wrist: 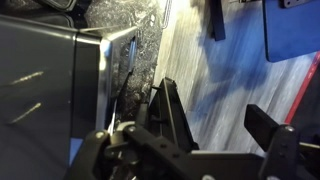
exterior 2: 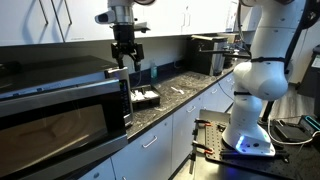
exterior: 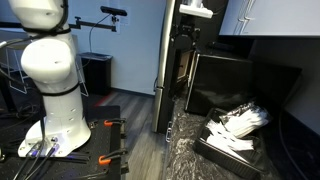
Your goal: Open the microwave door
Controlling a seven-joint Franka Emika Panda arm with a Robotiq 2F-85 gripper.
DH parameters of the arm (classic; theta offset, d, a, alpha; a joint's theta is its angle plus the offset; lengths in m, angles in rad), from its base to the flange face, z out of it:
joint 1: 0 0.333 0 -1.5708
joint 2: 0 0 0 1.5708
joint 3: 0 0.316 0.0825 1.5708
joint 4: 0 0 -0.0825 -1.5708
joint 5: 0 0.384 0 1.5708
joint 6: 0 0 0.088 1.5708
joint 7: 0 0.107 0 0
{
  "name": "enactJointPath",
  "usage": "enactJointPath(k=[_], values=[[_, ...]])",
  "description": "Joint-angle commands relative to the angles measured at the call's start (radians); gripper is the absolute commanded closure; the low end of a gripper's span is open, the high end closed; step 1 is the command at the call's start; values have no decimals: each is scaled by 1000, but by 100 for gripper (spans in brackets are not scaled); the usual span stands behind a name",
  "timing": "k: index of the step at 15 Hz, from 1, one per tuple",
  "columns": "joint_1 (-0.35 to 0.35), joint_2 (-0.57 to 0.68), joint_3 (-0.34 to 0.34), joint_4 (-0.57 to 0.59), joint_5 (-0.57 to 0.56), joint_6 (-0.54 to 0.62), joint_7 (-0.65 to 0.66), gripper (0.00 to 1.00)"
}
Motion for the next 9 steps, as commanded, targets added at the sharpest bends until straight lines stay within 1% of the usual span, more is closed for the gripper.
enactJointPath(k=[1,4,5,6,9], values=[[14,16,54,64,-52,-87,-109,32],[32,22,100,99,-106,-147,-187,58],[37,8,111,96,-131,-162,-214,58],[41,20,120,115,-153,-161,-228,73],[41,-8,130,85,-239,-123,-264,95]])
